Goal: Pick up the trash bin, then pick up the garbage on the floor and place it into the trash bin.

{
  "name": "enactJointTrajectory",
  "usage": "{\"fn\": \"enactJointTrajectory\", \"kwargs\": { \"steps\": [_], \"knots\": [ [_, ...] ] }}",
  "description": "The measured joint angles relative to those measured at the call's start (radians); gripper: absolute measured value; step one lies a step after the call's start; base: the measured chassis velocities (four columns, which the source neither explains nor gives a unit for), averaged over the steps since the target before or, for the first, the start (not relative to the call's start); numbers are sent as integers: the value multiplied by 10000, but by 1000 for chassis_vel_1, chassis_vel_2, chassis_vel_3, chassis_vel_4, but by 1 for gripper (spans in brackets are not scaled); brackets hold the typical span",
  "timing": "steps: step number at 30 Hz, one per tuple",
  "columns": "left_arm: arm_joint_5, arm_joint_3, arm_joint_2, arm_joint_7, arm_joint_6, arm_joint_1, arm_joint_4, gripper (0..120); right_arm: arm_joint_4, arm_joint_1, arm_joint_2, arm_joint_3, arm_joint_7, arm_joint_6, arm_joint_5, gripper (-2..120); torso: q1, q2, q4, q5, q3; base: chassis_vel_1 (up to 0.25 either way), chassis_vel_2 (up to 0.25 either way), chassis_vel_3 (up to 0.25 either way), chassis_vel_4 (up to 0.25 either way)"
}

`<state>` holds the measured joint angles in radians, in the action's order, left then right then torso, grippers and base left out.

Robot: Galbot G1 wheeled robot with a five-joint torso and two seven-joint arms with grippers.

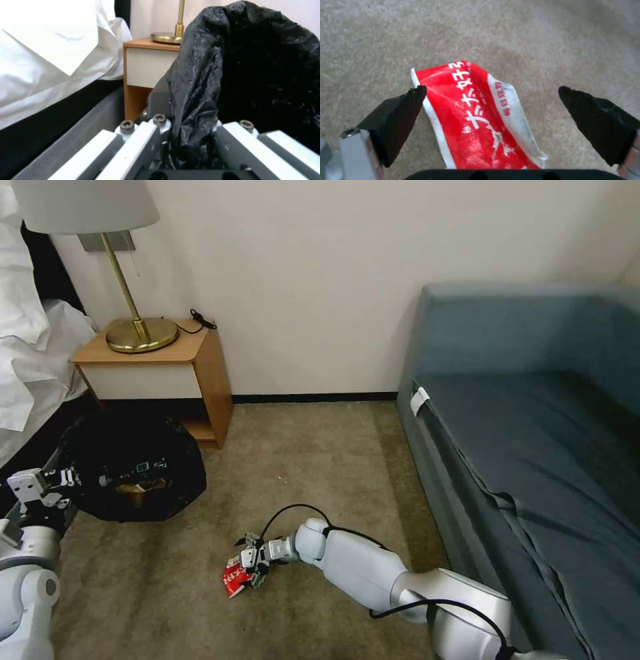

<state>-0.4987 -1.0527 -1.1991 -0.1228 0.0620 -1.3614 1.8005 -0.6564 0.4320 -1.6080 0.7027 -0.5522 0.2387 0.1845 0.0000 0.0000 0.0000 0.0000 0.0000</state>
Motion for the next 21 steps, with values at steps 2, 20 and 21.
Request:
{"fn": "enactJointTrajectory", "kwargs": {
  "steps": [2, 20, 21],
  "knots": [
    [-5, -44, -65, 9, -31, -131, 117, 4, 7, -22, 0, 25, 156, 11, 38, 100, 0, 0, 1, 0, 0, 0, 0, 0, 0],
    [145, 9, -775, 172, 4, -523, 1234, 4, 19, 224, 0, 782, 311, -26, 507, 100, 0, 0, -1, 1, -1, 0, 0, 0, 0],
    [145, 9, -775, 172, 4, -523, 1234, 4, 19, 224, 0, 782, 311, -26, 507, 100, 0, 0, -1, 1, -1, 0, 0, 0, 0]
  ]
}}
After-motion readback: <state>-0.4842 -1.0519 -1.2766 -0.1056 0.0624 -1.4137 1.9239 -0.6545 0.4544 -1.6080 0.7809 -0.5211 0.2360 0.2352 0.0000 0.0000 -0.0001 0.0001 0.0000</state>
